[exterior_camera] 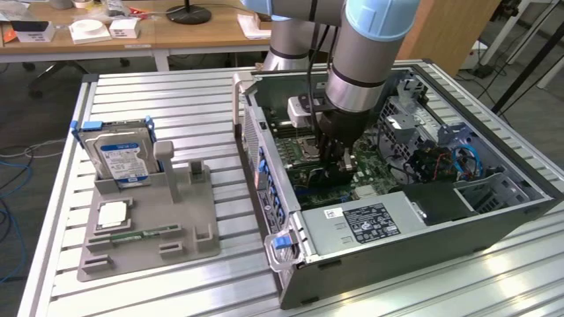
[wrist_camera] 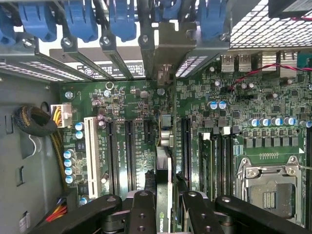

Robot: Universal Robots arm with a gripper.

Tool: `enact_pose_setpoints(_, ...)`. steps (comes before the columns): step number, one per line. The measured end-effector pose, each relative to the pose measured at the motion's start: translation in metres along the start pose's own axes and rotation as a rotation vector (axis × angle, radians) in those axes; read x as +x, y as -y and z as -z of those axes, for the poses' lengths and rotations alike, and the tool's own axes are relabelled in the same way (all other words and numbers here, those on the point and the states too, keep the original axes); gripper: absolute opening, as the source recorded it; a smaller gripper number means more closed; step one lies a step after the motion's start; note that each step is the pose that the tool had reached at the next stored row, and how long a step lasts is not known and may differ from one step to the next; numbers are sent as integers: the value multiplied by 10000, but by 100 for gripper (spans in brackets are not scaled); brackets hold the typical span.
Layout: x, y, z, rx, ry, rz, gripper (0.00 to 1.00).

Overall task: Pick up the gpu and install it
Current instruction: 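Insert the gpu into the slot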

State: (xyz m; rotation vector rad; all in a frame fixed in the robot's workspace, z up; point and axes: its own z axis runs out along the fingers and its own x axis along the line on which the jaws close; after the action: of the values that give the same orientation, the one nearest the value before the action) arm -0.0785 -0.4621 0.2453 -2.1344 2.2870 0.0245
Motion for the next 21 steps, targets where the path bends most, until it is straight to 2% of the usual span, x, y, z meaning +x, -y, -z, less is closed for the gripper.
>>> enact_pose_setpoints(4, -4, 0, 32, 9, 28, 0, 26)
enact_pose_setpoints(7, -1, 0, 45, 2, 6, 1, 26)
enact_pose_setpoints(21, -8, -4, 23, -1, -3, 15, 26)
